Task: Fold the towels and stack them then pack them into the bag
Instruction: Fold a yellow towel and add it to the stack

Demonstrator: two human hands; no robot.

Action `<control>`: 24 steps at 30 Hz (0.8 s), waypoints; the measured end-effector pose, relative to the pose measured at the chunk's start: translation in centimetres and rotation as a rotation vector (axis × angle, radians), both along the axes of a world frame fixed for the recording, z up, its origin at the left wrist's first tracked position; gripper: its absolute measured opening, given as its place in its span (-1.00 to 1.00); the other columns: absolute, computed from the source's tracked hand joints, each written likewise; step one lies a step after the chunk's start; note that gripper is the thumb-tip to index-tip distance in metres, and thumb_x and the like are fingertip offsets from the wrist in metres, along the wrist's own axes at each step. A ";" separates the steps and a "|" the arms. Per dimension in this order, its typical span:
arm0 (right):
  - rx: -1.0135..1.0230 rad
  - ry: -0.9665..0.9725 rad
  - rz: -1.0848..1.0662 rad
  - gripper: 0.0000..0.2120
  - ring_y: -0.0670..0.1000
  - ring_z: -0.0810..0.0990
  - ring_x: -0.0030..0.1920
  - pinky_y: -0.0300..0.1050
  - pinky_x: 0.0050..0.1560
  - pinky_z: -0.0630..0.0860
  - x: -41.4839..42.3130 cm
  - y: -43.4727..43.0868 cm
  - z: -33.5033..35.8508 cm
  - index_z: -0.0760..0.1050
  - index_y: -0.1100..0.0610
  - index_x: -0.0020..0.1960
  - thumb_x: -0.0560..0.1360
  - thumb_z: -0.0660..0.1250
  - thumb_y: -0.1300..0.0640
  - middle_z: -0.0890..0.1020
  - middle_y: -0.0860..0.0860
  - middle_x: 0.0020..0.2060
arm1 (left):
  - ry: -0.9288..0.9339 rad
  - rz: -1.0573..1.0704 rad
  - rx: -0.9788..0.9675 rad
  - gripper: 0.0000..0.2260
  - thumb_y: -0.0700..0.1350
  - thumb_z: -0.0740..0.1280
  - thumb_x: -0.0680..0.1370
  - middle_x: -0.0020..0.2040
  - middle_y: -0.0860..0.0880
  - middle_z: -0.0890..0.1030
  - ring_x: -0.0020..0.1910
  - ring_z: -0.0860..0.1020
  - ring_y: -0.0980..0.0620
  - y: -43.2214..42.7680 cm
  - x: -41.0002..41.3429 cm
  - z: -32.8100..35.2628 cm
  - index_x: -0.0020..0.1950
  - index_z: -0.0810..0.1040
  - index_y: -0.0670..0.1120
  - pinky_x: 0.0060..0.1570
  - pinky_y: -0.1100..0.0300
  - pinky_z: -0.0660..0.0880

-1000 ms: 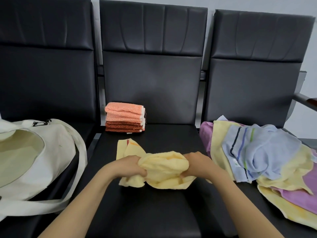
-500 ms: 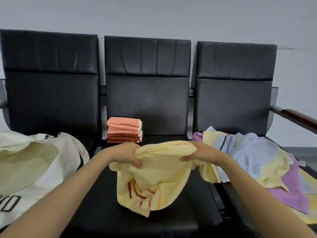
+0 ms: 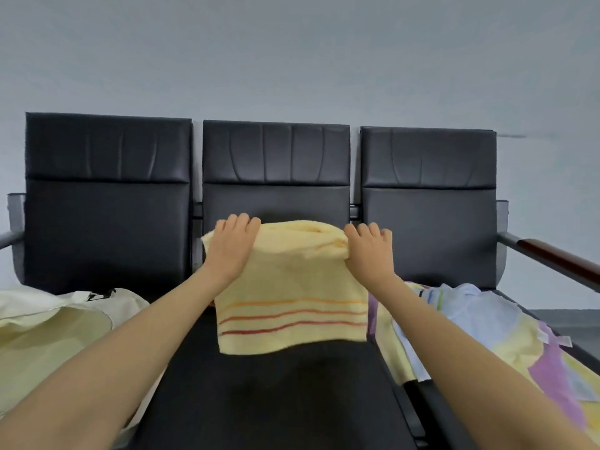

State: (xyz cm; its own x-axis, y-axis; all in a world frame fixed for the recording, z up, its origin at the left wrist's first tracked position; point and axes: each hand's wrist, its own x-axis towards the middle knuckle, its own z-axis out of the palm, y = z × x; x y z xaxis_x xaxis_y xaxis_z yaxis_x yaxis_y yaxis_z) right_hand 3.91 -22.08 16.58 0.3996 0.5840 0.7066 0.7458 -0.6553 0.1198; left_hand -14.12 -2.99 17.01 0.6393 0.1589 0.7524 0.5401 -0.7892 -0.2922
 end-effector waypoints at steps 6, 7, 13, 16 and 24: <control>-0.106 -0.088 0.057 -0.61 0.13 0.48 -0.27 0.04 -0.17 0.44 -0.1 -0.4 -4.4 0.48 0.11 -0.14 0.07 0.51 0.24 0.50 0.05 -0.32 | 0.160 -0.061 0.007 -0.61 -0.25 0.53 0.23 -0.13 -0.10 0.55 -0.21 0.54 -0.10 0.3 -1.9 -5.3 0.01 0.56 -0.15 -0.19 0.06 0.49; -0.164 -0.057 0.084 -0.58 0.13 0.50 -0.26 0.04 -0.17 0.46 -0.6 -0.8 -5.9 0.50 0.11 -0.14 0.05 0.53 0.21 0.52 0.06 -0.31 | 0.228 -0.068 -0.053 -0.57 -0.20 0.58 0.16 -0.15 -0.08 0.58 -0.22 0.56 -0.07 0.2 -2.2 -7.3 -0.01 0.59 -0.13 -0.20 0.09 0.52; -0.814 0.449 0.097 -0.51 0.18 0.37 0.29 0.14 0.26 0.26 -3.3 -3.1 -13.2 0.25 0.08 0.39 0.49 0.23 0.10 0.47 0.13 0.26 | 0.647 -0.054 -0.834 -0.52 -0.32 0.21 0.49 0.31 -0.03 0.35 0.21 0.40 -0.10 -3.7 -5.1 -15.4 0.39 0.30 -0.04 0.09 0.15 0.33; -0.934 0.734 0.108 -0.42 0.18 0.46 0.24 0.13 0.26 0.28 -4.0 -3.8 -14.9 0.18 0.00 0.44 0.46 0.27 0.06 0.52 0.11 0.23 | 0.720 -0.060 -1.189 -0.55 -0.27 0.21 0.52 0.32 -0.05 0.34 0.25 0.39 -0.02 -4.2 -5.5 -17.4 0.39 0.32 -0.04 0.17 0.25 0.33; -0.935 0.964 0.151 -0.27 0.10 0.40 0.33 -0.10 0.15 0.36 -3.4 -3.2 -15.1 0.25 0.00 0.45 0.38 0.45 -0.17 0.44 0.02 0.32 | 0.796 -0.053 -1.323 -0.40 0.22 0.42 0.42 0.22 0.03 0.41 0.18 0.44 0.06 -3.3 -5.3 -18.3 0.35 0.35 0.01 0.19 0.20 0.39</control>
